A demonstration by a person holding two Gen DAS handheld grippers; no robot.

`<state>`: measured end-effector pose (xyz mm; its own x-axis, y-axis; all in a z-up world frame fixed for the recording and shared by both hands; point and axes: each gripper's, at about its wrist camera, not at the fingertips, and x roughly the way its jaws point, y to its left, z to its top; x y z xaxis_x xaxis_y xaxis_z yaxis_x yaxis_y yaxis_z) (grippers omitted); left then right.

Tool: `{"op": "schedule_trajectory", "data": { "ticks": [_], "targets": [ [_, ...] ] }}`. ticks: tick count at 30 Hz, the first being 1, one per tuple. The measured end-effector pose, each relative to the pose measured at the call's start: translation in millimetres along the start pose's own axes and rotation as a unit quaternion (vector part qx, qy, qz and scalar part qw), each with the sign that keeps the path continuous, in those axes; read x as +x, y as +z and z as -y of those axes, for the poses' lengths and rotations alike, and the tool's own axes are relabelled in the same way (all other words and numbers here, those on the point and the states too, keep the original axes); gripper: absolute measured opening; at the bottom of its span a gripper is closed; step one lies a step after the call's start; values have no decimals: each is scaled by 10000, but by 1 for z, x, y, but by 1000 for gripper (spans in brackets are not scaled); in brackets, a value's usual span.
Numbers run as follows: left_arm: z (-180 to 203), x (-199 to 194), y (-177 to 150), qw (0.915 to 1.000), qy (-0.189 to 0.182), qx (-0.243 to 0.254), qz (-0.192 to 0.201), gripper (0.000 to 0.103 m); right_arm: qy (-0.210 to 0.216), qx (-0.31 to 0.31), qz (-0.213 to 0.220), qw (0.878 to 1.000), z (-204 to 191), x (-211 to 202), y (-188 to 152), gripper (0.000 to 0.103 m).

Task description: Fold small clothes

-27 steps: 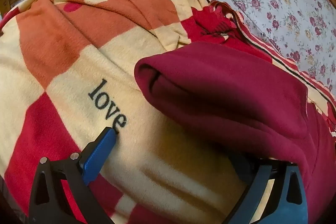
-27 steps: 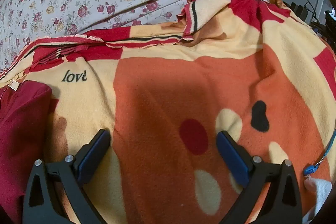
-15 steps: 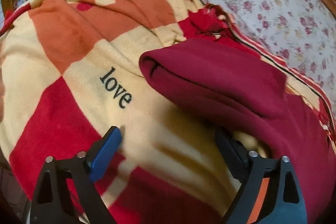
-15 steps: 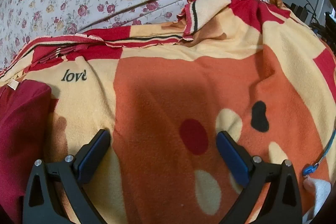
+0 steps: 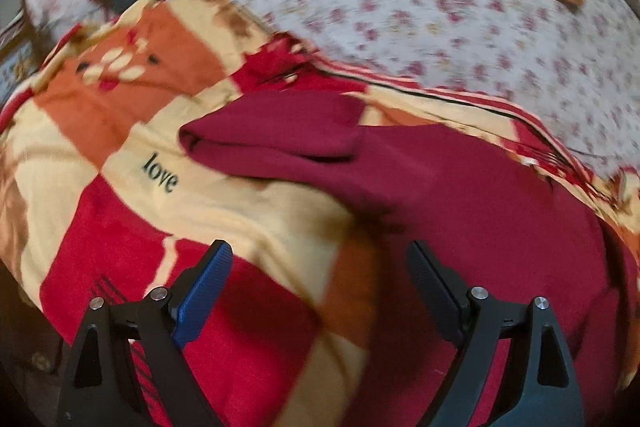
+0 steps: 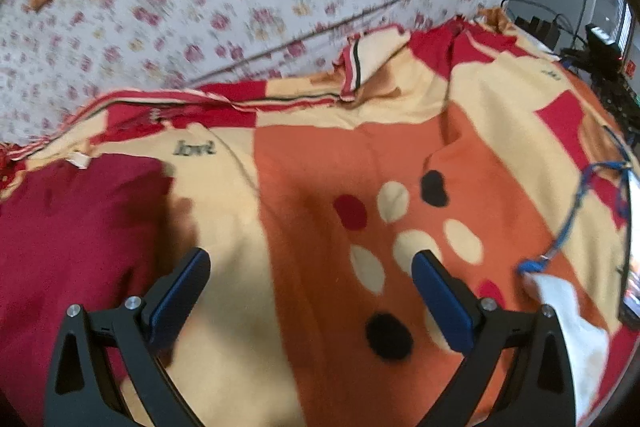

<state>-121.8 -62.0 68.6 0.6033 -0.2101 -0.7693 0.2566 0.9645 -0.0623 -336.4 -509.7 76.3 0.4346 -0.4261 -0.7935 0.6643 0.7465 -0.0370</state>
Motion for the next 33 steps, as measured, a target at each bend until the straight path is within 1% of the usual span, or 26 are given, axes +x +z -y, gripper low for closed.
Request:
{"op": "schedule_trajectory", "data": {
  "ticks": [5, 6, 8, 9, 12, 18, 19, 20, 25, 29, 33],
  "targets": [
    [24, -22, -9, 9990, -373, 223, 101, 72, 157, -250, 145, 9995, -7, -49, -8, 102],
    [33, -25, -5, 9987, -405, 294, 97, 72, 147, -314, 149, 9993, -9, -55, -8, 102],
    [43, -32, -9, 9978, -452, 461, 149, 72, 154, -499, 191, 9985, -15, -74, -14, 102],
    [53, -35, -11, 9975, -419, 538, 190, 72, 166, -569, 212, 9980, -18, -81, -16, 102],
    [66, -45, -17, 9957, -484, 748, 239, 72, 212, -767, 304, 9964, -28, -105, -22, 102],
    [79, -70, -26, 9928, -666, 933, 356, 72, 651, -1040, 346, 9918, -51, -151, -33, 102],
    [80, -71, -25, 9926, -663, 951, 374, 72, 711, -1079, 375, 9909, -56, -158, -34, 102],
    [88, -68, -15, 9929, -610, 952, 357, 72, 801, -1116, 400, 9897, -60, -165, -34, 102],
    [91, -76, -14, 9925, -623, 968, 415, 72, 1320, -1228, 348, 9830, -86, -183, -35, 103],
    [91, -77, -11, 9931, -610, 903, 433, 72, 1381, -1380, 390, 9800, -114, -181, -35, 103],
    [89, -76, -8, 9934, -603, 867, 436, 72, 1490, -1256, 382, 9801, -140, -172, -30, 103]
  ]
}}
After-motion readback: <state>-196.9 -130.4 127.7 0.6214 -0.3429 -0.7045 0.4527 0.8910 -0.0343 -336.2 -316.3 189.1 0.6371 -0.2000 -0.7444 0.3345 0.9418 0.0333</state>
